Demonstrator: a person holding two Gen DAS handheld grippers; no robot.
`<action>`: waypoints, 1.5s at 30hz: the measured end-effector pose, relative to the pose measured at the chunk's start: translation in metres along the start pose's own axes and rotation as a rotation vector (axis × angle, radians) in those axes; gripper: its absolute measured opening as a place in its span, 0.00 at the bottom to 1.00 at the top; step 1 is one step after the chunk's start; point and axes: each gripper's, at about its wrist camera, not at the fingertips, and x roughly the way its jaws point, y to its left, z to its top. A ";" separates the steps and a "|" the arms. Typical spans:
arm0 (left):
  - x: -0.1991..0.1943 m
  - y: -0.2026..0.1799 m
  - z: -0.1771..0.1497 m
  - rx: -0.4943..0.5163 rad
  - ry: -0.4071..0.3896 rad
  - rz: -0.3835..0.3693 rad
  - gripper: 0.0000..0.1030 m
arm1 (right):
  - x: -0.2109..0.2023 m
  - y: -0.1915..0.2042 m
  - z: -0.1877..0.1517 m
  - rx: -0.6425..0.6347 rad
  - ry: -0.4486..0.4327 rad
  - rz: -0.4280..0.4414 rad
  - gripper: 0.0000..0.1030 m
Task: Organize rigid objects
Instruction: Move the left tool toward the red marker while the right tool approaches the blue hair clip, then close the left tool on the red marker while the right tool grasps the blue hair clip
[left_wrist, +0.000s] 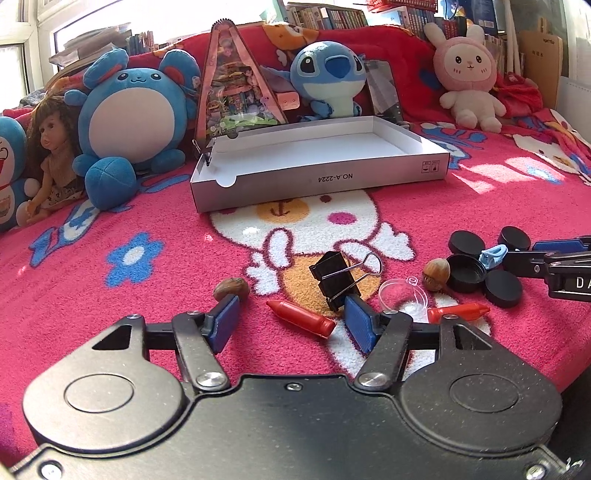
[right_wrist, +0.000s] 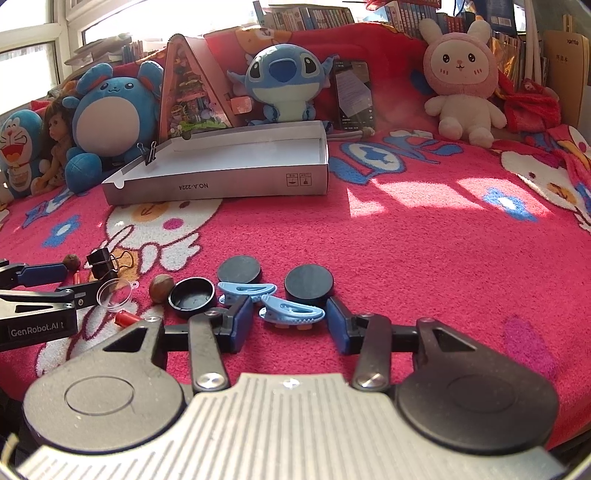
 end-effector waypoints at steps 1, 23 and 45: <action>0.000 0.000 0.000 0.007 -0.003 -0.005 0.60 | 0.000 0.000 0.000 0.000 -0.004 -0.006 0.60; -0.030 -0.001 -0.009 -0.079 0.040 0.000 0.43 | -0.003 0.001 -0.003 -0.013 -0.006 0.002 0.45; -0.016 -0.017 -0.006 0.023 -0.004 0.036 0.36 | -0.003 0.001 -0.004 -0.015 -0.008 -0.003 0.48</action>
